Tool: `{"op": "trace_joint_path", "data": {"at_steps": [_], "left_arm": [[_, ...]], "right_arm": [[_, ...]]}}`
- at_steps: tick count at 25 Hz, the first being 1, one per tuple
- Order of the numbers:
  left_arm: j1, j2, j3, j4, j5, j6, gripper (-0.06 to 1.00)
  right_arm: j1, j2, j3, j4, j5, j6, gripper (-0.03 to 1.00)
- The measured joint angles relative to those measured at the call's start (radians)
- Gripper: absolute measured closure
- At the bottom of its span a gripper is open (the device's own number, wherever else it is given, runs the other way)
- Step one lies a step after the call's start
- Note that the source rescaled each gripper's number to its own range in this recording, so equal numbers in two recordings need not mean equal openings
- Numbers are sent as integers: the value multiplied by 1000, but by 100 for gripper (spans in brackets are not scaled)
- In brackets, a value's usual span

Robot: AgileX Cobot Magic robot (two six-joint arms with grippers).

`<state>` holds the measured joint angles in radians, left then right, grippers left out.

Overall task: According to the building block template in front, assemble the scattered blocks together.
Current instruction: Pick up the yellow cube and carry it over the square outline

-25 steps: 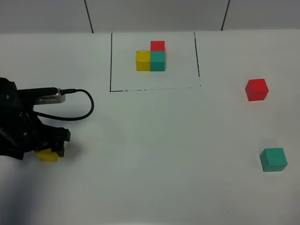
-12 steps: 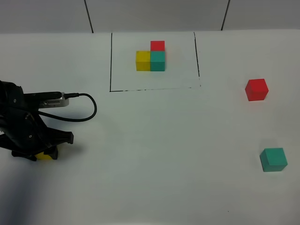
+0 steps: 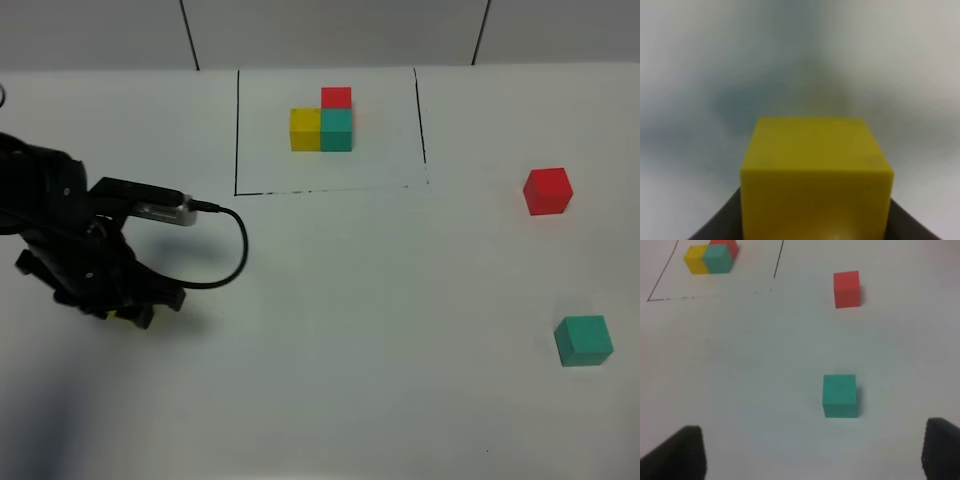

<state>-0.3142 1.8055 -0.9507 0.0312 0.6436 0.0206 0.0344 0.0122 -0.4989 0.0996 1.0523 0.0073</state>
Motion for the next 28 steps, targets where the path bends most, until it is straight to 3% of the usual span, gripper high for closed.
{"op": "trace_joint_path", "data": {"at_steps": [6,14,19,23,28], "left_arm": [[-202,108,-258,8,132,121,94],[-377,370,-648,150,422,291,94],[-429,454,-778,136,476,483,94],[-434,476,-811,51,484,648,94],[-434,477,-816,37,460,718,94]], "right_arm": [[0,0,0,0,0,0,22],[0,0,0,2,0,1,22],[0,0,0,2,0,1,22],[0,0,0,3,0,1,22],[0,0,0,4,0,1,22]]}}
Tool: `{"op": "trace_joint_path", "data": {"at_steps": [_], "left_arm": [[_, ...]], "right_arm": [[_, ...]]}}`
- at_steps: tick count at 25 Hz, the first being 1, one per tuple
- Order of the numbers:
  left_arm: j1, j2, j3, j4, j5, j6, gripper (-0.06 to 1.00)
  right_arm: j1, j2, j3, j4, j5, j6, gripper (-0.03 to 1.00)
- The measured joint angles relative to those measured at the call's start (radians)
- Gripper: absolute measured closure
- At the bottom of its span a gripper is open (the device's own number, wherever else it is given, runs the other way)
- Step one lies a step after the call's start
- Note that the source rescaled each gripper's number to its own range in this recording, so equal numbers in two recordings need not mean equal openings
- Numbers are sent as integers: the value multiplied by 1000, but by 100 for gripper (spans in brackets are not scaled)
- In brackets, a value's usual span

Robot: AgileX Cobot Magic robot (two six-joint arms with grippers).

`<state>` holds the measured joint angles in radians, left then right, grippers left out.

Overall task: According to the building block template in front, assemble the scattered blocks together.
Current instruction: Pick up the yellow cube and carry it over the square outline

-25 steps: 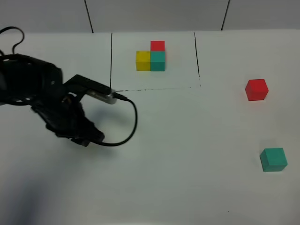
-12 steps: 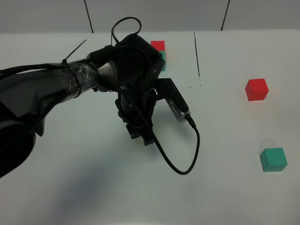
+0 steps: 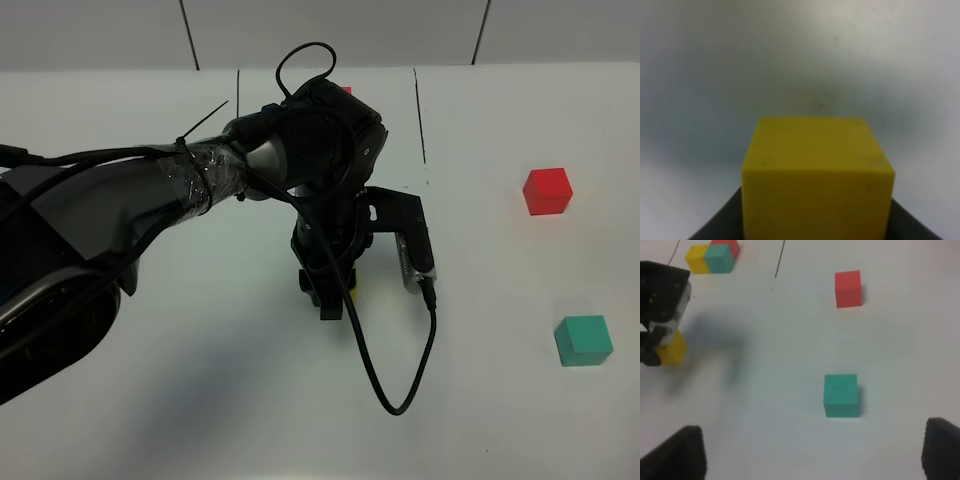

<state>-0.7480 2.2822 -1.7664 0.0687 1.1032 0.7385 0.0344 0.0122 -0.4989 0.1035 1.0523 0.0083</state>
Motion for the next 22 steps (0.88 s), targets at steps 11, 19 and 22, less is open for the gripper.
{"op": "trace_joint_path", "data": {"at_steps": [11,19,22], "left_arm": [[0,16,0,-3,-106,-62,94],[0,57,-1,-2,-103,-69,94],[0,57,-1,-2,-103,-70,94]], "right_arm": [[0,0,0,2,0,0,22],[0,0,0,2,0,0,22],[0,0,0,2,0,0,22]]}}
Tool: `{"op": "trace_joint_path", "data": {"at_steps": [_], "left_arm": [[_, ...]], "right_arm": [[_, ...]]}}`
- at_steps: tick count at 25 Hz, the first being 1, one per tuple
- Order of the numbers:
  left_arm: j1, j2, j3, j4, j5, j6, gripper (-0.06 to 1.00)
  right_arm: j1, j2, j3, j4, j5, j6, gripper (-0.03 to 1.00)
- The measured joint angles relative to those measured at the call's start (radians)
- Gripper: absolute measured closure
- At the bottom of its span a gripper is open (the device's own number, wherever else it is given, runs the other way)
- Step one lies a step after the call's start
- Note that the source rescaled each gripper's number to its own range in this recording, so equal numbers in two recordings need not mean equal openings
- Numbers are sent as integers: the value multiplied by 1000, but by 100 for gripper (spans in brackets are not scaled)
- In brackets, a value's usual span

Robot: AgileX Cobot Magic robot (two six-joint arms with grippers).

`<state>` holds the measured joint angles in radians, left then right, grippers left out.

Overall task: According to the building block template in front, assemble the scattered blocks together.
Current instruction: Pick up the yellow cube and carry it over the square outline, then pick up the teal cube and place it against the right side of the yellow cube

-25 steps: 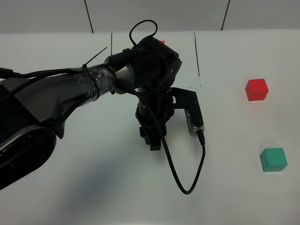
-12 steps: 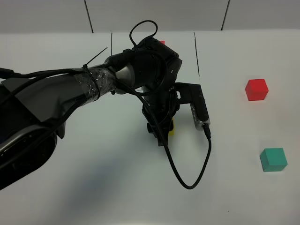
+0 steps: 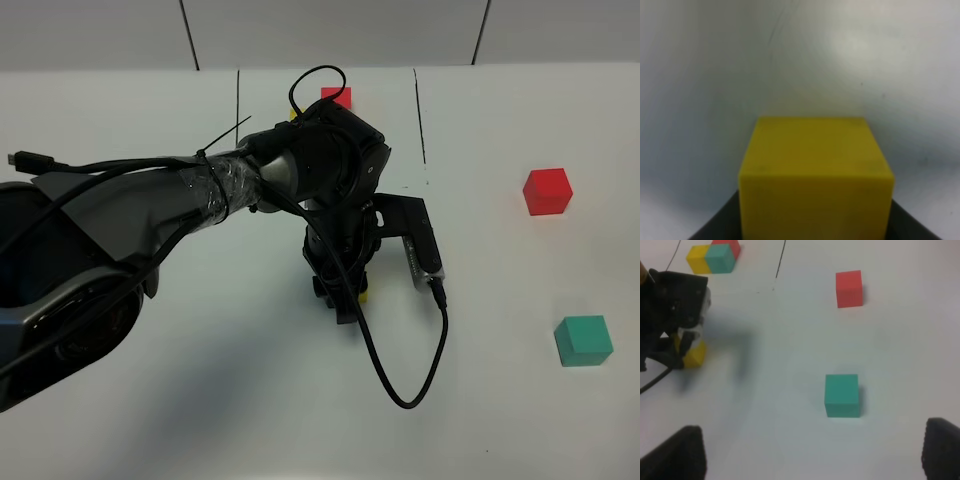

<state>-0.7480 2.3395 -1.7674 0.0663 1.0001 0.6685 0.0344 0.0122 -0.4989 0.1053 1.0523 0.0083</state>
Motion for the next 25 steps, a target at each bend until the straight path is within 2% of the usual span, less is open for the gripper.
{"op": "trace_joint_path", "data": {"at_steps": [14,15,16,17,22,25], "left_arm": [[0,0,0,0,5,0,94],[0,0,0,0,7,0,92],[0,1,0,0,12,0,88],[0,2,0,0,18,0,78],[0,-9,0,3,27,0,22],[0,-50,0,0,29,0,3]], "right_arm": [[0,0,0,1,0,0,22],[0,0,0,1,0,0,22],[0,0,0,1,0,0,22],[0,0,0,1,0,0,22],[0,0,0,1,0,0,22],[0,0,0,1,0,0,22]]}}
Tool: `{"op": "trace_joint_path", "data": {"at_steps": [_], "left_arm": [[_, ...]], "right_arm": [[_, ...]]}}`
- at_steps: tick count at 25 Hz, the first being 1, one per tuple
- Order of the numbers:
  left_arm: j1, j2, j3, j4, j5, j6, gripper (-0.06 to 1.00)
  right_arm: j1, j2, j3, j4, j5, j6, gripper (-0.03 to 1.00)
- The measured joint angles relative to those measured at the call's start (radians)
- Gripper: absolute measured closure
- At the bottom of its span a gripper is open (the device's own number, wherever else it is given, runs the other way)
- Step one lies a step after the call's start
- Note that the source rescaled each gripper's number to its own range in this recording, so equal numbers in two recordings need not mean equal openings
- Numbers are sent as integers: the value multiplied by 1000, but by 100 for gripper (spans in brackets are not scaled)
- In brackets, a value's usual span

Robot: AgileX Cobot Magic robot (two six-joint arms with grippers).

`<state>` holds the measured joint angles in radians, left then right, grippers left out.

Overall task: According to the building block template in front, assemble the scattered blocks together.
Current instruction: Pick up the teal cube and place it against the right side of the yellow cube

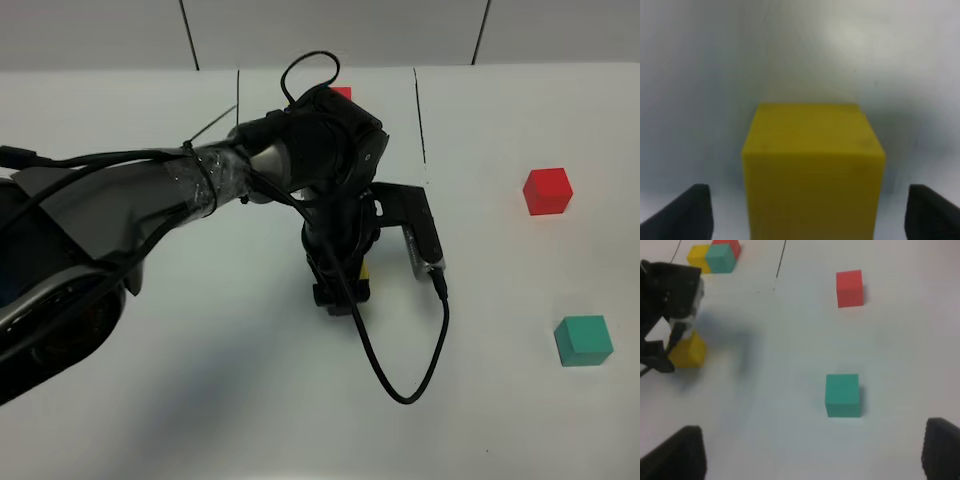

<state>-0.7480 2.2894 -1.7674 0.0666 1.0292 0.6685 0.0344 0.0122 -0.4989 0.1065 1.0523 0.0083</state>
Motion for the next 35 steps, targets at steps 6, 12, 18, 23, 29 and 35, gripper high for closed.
{"op": "trace_joint_path", "data": {"at_steps": [6,12,18,23,29,35], "left_arm": [[0,-107,0,-8,113,-21,-2],[62,-181,0,8,163,-164,-2],[201,-255,0,-23,163,-294,-2],[335,-338,31,-134,163,-312,2],[481,-479,219,-149,143,-352,5],[581,-720,461,-176,16,-427,6]], "right_arm": [[0,0,0,0,0,0,22],[0,0,0,0,0,2,22],[0,0,0,0,0,3,22],[0,0,0,1,0,3,22],[0,0,0,1,0,3,22],[0,0,0,1,0,3,22]]}}
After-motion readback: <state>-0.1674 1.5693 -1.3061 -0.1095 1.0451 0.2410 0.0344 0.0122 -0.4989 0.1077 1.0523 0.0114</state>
